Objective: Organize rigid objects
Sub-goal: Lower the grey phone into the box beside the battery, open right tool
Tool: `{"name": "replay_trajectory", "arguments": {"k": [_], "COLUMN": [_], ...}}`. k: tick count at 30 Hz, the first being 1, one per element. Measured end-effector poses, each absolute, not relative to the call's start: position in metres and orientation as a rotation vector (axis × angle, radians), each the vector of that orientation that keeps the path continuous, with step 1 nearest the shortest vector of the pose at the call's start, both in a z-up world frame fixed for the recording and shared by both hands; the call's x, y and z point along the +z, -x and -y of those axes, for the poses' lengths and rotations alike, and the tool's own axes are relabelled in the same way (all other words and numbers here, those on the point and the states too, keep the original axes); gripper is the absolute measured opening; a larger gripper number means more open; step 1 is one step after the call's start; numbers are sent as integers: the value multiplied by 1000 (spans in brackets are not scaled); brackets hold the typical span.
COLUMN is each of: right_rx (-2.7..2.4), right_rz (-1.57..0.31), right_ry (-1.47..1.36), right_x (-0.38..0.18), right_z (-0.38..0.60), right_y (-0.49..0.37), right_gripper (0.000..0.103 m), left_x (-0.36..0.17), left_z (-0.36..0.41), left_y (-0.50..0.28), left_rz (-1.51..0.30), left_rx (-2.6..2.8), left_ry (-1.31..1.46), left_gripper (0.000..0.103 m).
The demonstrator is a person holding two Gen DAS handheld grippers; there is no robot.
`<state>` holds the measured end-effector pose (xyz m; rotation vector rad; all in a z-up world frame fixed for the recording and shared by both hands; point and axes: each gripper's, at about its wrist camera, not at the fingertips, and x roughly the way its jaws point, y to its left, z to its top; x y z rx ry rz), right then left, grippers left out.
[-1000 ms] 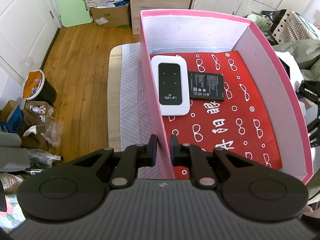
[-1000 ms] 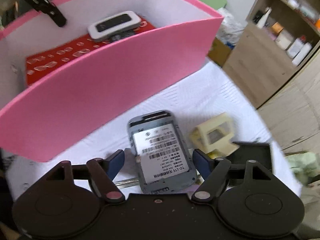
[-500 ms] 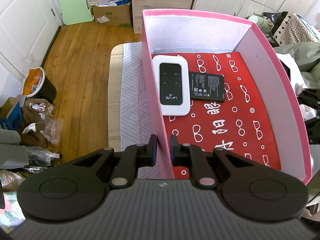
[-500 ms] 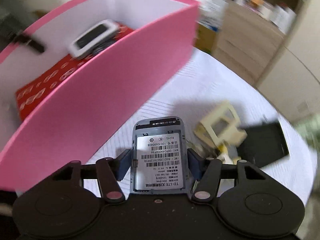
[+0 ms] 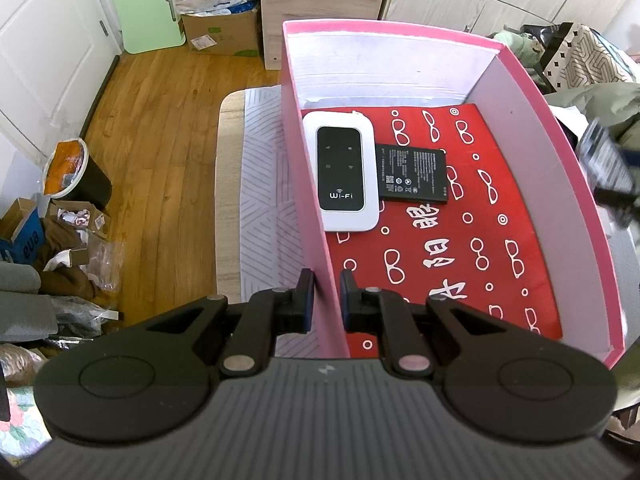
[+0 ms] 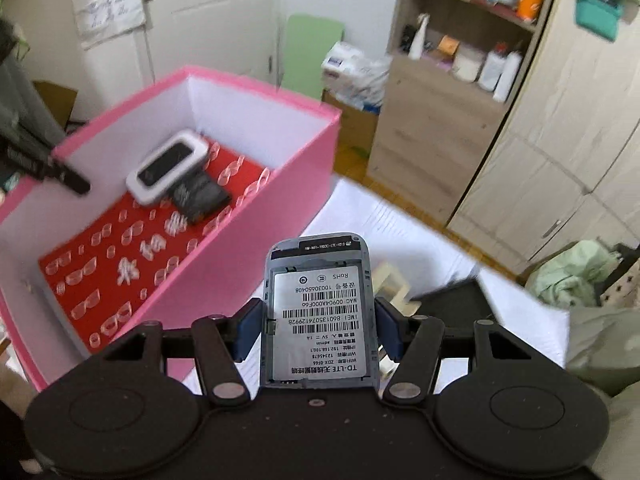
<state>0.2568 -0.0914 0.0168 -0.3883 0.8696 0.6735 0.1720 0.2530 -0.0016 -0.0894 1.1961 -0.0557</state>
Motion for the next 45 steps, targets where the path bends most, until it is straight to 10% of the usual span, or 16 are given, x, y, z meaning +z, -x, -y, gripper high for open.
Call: {"name": "replay_trajectory", "arguments": {"k": [12, 37, 45], "right_rx": [903, 1256, 1189], "right_rz": [-768, -1101, -948], "right_ry": [412, 893, 938], "right_x": [76, -34, -25], "right_z": [34, -104, -103], "right_y": [-256, -268, -267], "right_gripper": [65, 65, 74], "left_x": [0, 3, 2], "left_z": [-252, -252, -253], "left_y": [-172, -168, -167], "left_rz": [-1194, -1185, -1180], "left_rx": [-59, -44, -42], "left_ry": [79, 91, 94], "left_gripper": [12, 12, 11]}}
